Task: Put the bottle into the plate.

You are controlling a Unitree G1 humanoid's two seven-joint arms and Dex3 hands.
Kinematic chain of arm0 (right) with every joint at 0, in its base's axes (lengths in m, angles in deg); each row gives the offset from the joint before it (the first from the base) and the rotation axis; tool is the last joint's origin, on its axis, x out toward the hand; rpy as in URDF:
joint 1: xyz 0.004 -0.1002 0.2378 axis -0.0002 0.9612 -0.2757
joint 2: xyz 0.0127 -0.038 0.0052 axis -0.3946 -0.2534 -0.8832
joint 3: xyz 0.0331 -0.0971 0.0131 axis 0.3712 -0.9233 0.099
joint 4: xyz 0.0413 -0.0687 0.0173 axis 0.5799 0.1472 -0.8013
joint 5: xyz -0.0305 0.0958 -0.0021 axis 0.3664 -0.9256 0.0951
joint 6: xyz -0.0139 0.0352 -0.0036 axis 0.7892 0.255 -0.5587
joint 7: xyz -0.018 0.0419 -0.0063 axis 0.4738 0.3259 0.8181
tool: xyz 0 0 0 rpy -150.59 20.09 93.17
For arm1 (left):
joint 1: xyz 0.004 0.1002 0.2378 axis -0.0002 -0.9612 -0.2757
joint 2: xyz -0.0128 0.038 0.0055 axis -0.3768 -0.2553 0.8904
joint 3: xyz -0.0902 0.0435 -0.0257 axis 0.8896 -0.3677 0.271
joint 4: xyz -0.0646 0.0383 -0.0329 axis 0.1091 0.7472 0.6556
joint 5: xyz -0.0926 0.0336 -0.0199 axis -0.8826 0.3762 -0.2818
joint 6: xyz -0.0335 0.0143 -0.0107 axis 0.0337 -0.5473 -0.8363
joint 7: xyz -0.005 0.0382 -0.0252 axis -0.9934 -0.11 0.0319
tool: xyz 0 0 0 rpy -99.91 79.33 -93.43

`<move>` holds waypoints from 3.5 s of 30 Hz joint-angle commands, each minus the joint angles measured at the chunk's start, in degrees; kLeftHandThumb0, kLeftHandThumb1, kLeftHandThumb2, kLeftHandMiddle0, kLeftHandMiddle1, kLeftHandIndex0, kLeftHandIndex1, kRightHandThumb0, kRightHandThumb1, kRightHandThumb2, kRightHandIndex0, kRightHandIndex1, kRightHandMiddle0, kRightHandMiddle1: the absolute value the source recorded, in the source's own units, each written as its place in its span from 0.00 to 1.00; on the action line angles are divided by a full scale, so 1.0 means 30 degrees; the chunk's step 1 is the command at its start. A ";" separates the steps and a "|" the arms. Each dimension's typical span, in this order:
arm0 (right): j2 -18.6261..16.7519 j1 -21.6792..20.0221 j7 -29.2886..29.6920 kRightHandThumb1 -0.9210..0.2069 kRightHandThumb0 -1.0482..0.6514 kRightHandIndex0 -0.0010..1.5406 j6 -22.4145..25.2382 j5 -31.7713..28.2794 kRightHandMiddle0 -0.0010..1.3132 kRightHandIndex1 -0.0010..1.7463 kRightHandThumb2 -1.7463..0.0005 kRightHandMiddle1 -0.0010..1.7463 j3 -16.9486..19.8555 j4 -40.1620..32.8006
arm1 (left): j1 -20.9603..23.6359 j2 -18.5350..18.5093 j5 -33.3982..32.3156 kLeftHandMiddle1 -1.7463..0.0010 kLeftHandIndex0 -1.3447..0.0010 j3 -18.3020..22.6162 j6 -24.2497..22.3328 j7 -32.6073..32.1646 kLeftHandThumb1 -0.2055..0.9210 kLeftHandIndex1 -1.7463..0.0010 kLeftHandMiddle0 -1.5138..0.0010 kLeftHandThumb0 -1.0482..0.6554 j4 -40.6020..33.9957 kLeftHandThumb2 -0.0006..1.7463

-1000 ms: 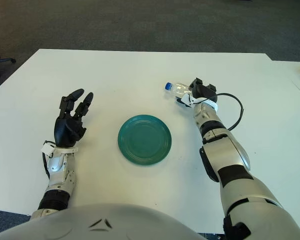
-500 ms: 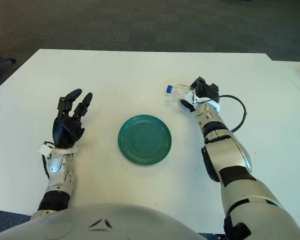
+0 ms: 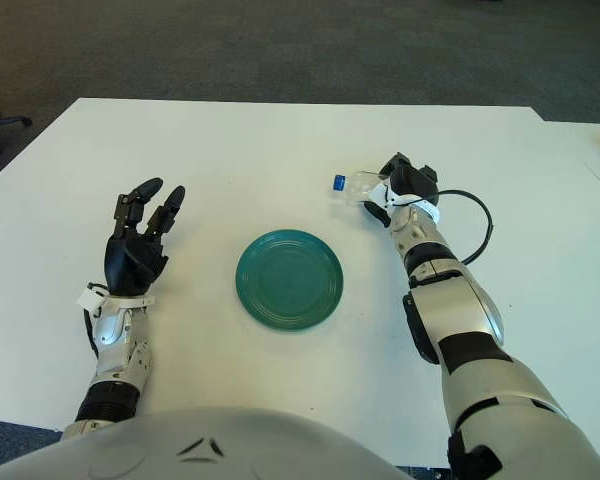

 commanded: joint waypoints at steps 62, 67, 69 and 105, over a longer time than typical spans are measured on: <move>0.1938 0.5798 -0.2343 0.90 0.62 0.62 0.2331 0.2239 0.54 0.91 0.01 1.00 0.0522 -1.7251 | -0.1045 0.0747 0.0387 0.98 1.00 0.0529 -0.0573 0.0433 1.00 0.48 0.71 0.19 0.3402 0.57; 0.1520 0.7524 -0.2762 0.90 0.62 0.62 0.3108 0.3162 0.54 0.91 0.01 1.00 0.0132 -1.9995 | -0.1001 0.0786 0.0434 0.98 1.00 0.0525 -0.0450 0.0494 1.00 0.48 0.71 0.20 0.3542 0.57; 0.1461 0.7762 -0.2943 0.90 0.62 0.62 0.3262 0.3306 0.54 0.91 0.01 1.00 0.0156 -2.0437 | -0.0992 0.0803 0.0444 0.99 1.00 0.0527 -0.0433 0.0498 1.00 0.48 0.72 0.20 0.3557 0.57; 0.1318 1.2752 -0.6670 0.89 0.61 0.61 0.1227 0.6817 0.53 0.92 0.02 1.00 -0.2109 -2.7936 | -0.0973 0.0627 0.1222 0.99 1.00 0.0602 -0.0496 -0.0005 1.00 0.44 0.71 0.24 0.3559 0.59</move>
